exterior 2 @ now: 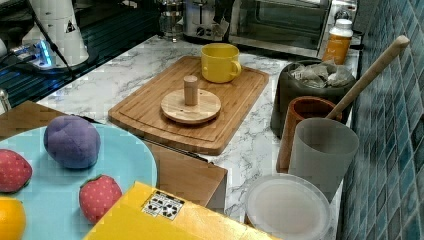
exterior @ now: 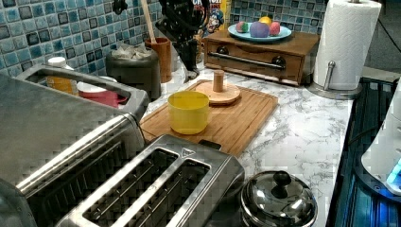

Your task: Put the tea in the cup.

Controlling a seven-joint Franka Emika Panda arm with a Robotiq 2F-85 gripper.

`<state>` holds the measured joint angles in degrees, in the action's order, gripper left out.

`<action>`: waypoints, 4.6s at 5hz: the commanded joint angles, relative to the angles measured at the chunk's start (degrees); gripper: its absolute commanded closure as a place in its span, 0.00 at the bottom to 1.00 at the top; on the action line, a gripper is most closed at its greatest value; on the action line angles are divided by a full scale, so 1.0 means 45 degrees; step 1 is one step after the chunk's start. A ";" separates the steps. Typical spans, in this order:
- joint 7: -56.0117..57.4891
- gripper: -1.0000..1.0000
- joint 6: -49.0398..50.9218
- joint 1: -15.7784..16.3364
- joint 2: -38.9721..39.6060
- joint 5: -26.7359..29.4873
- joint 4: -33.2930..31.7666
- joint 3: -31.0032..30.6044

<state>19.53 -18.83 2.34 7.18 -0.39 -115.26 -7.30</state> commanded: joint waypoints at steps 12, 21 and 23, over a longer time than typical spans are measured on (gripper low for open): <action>-0.0056 0.00 -0.0874 0.0097 -0.0129 0.0555 0.0175 -0.0081; -0.0057 0.00 -0.0874 0.0086 -0.0129 0.0554 0.0173 -0.0091; -0.0057 0.00 -0.0874 0.0072 -0.0130 0.0552 0.0172 -0.0106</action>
<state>19.64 -22.28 2.57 8.80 1.63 -115.26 -7.74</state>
